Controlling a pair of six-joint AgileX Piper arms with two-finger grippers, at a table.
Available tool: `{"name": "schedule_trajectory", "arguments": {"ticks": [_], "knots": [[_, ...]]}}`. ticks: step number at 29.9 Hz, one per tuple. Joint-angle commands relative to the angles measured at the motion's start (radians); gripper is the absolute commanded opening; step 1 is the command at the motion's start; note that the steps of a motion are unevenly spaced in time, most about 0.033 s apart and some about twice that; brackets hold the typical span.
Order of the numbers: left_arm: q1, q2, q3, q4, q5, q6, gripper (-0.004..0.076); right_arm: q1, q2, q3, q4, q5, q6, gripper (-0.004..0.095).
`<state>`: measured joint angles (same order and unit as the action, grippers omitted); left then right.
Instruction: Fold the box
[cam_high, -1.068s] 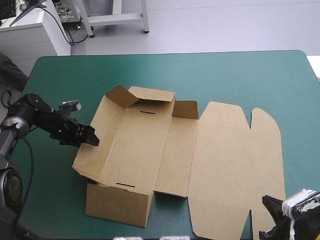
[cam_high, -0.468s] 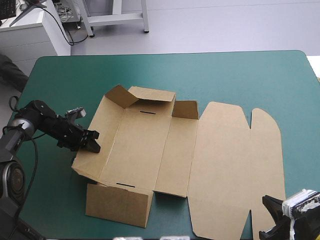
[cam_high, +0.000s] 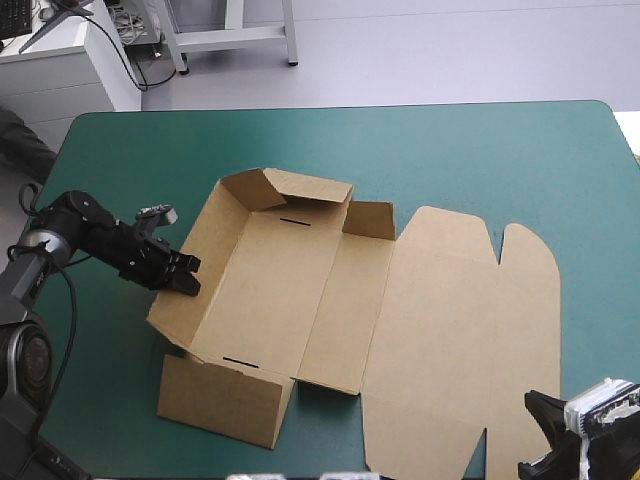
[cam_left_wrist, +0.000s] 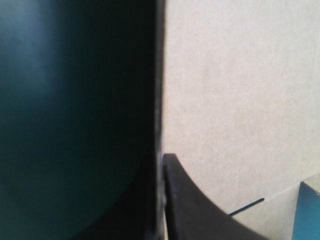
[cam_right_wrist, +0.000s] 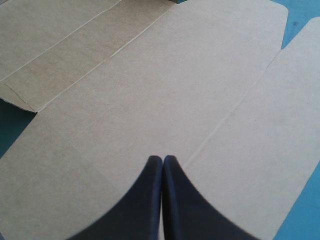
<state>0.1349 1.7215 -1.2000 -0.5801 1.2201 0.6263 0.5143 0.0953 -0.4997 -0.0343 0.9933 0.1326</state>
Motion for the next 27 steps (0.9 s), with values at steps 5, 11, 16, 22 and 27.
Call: {"name": "schedule_trajectory", "arguments": {"ticks": [5,11,16,22,27], "knots": [[-0.201,-0.043,-0.318,0.186,0.029,0.012,-0.0008,-0.003,0.014,-0.023,-0.005,-0.072,-0.006,-0.0019],[-0.410,-0.043,-0.561,0.461,-0.075,0.040,-0.0008,-0.003,0.014,-0.023,-0.005,-0.072,-0.006,-0.0019],[-0.549,-0.043,-0.670,0.572,-0.111,0.137,-0.0008,-0.003,0.014,-0.023,-0.005,-0.072,-0.006,-0.0019],[-0.692,-0.043,-0.682,0.676,-0.111,0.165,-0.0008,-0.003,0.014,-0.023,-0.005,-0.072,-0.006,-0.0019],[-0.848,-0.043,-0.677,0.815,-0.123,0.155,-0.0008,-0.003,0.014,-0.023,-0.005,-0.072,-0.006,-0.0019]]}}
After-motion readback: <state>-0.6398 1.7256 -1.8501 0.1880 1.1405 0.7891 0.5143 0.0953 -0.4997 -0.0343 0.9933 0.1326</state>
